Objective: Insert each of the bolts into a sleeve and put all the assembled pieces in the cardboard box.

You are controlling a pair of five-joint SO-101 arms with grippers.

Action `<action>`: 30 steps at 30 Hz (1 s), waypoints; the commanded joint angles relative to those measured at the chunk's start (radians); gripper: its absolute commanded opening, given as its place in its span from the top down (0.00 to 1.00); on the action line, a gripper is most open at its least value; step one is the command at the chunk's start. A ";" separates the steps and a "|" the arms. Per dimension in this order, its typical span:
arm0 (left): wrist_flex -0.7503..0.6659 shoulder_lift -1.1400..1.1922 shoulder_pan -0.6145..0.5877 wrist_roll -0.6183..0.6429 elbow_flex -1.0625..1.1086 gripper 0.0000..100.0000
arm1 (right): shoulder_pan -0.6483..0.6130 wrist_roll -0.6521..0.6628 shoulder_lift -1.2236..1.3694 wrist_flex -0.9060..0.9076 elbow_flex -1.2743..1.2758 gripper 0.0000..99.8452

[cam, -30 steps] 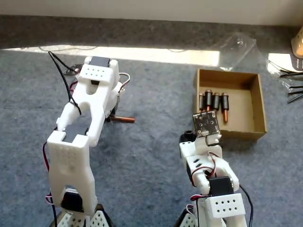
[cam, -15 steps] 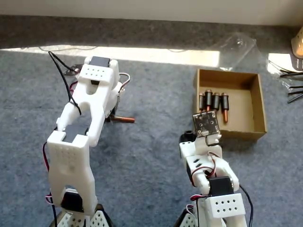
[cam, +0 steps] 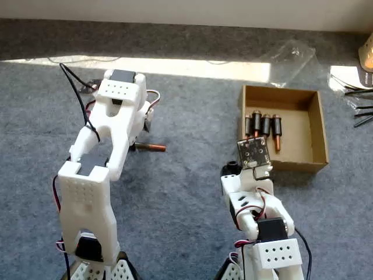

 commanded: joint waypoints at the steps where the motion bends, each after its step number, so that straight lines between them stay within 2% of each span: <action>1: 0.031 -0.021 -0.005 0.006 -0.007 0.65 | 0.010 0.020 -0.015 -0.036 -0.013 1.00; 8: 0.032 -0.012 -0.005 0.008 -0.005 0.68 | 0.010 0.020 -0.015 -0.036 -0.013 1.00; 15: 0.034 0.116 -0.008 0.008 -0.073 0.68 | 0.010 0.020 -0.015 -0.036 -0.013 1.00; 30: 0.026 0.125 -0.031 0.008 -0.088 0.68 | 0.010 0.020 -0.015 -0.036 -0.013 1.00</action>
